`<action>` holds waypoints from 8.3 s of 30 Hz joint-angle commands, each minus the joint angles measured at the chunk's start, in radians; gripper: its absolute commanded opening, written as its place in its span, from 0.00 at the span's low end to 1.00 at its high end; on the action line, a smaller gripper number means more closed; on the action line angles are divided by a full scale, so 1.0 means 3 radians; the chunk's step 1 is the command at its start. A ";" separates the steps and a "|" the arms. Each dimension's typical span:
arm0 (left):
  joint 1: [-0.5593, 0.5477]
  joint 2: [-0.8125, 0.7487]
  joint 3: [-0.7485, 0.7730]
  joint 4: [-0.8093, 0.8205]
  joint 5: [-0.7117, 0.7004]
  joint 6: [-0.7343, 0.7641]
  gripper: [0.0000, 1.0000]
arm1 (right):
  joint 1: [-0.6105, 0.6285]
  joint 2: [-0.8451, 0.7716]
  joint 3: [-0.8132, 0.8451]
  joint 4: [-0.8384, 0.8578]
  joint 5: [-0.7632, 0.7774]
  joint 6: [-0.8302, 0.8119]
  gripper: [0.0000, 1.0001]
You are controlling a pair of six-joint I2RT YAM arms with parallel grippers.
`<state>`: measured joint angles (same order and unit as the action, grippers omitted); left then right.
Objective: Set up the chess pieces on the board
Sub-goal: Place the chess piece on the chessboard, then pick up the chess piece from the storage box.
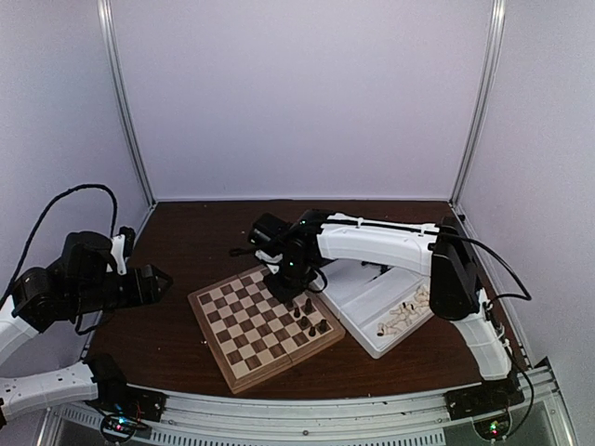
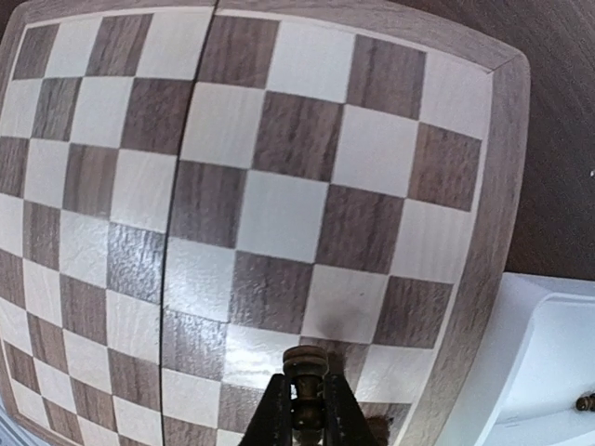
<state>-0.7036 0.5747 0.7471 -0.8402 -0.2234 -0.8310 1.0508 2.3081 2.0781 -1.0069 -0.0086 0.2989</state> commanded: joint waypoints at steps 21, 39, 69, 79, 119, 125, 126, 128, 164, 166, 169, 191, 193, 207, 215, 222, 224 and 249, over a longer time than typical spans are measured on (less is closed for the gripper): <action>0.0014 0.0265 0.0111 0.0070 0.0181 0.0116 0.78 | -0.0210 0.0316 0.0445 -0.0237 -0.0130 -0.0178 0.07; 0.0014 0.0303 0.0088 0.0070 0.0193 0.0160 0.78 | -0.0214 0.0427 0.0573 -0.0304 -0.0089 -0.0218 0.15; 0.0014 0.0338 0.0092 0.0073 0.0220 0.0195 0.78 | -0.0229 0.0404 0.0646 -0.0358 -0.0091 -0.0220 0.09; 0.0014 0.0331 0.0080 0.0070 0.0238 0.0197 0.78 | -0.0235 0.0399 0.0641 -0.0373 -0.0074 -0.0219 0.10; 0.0014 0.0251 0.0192 -0.0060 0.0181 0.0484 0.85 | -0.0257 -0.0289 0.0356 0.0042 0.0352 -0.0260 0.38; 0.0014 0.0340 0.0335 -0.0093 0.0226 0.0807 0.90 | -0.0292 -0.0833 -0.0128 0.0126 0.0631 -0.0194 0.37; 0.0014 0.0384 0.0360 -0.0076 0.0241 0.0836 0.91 | -0.0314 -0.0938 -0.0267 0.0147 0.0670 -0.0188 0.36; 0.0014 0.0477 0.0405 -0.0046 0.0293 0.0867 0.94 | -0.0380 -0.1142 -0.0569 0.0220 0.0728 -0.0162 0.36; 0.0014 0.1078 0.0616 -0.0042 0.0592 0.1266 0.98 | -0.1425 -0.0916 -0.1192 0.0373 0.1436 0.2273 0.31; 0.0014 0.1046 0.0626 -0.0063 0.0591 0.1298 0.98 | -0.1424 -0.0875 -0.1190 0.0396 0.1407 0.2390 0.31; 0.0014 0.1006 0.0635 -0.0065 0.0581 0.1313 0.98 | -0.1427 -0.0817 -0.1202 0.0445 0.1358 0.2507 0.31; 0.0014 0.1064 0.0578 -0.0149 0.0553 0.1446 0.98 | -0.1544 -0.0129 -0.0928 0.0412 0.0917 0.2779 0.27; 0.0014 0.1070 0.0569 -0.0150 0.0540 0.1446 0.98 | -0.1544 -0.0066 -0.0818 0.0267 0.0977 0.2764 0.28; 0.0014 0.0882 0.0595 -0.0279 0.0520 0.1353 0.97 | -0.1566 -0.0464 -0.1148 0.0322 0.1256 0.2856 0.18; 0.0014 0.0649 0.0587 -0.0411 0.0578 0.1180 0.97 | -0.1555 -0.0889 -0.1512 0.0445 0.1116 0.2709 0.09; 0.0014 0.0508 0.0511 -0.0416 0.0690 0.1035 0.96 | -0.1549 -0.1293 -0.2026 0.0991 0.0462 0.2182 0.09; 0.0014 0.0525 0.0521 -0.0416 0.0716 0.1014 0.96 | -0.1547 -0.1392 -0.2146 0.1142 0.0255 0.1946 0.09; 0.0001 0.0818 0.0005 0.1284 0.1827 0.1009 0.88 | -0.1534 -0.2165 -0.3094 0.1612 -0.1784 0.0204 0.04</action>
<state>-0.7036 0.8051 0.7837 -0.6868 0.2573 -0.5293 0.5892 1.7264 1.1740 -0.5266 -0.4416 0.4320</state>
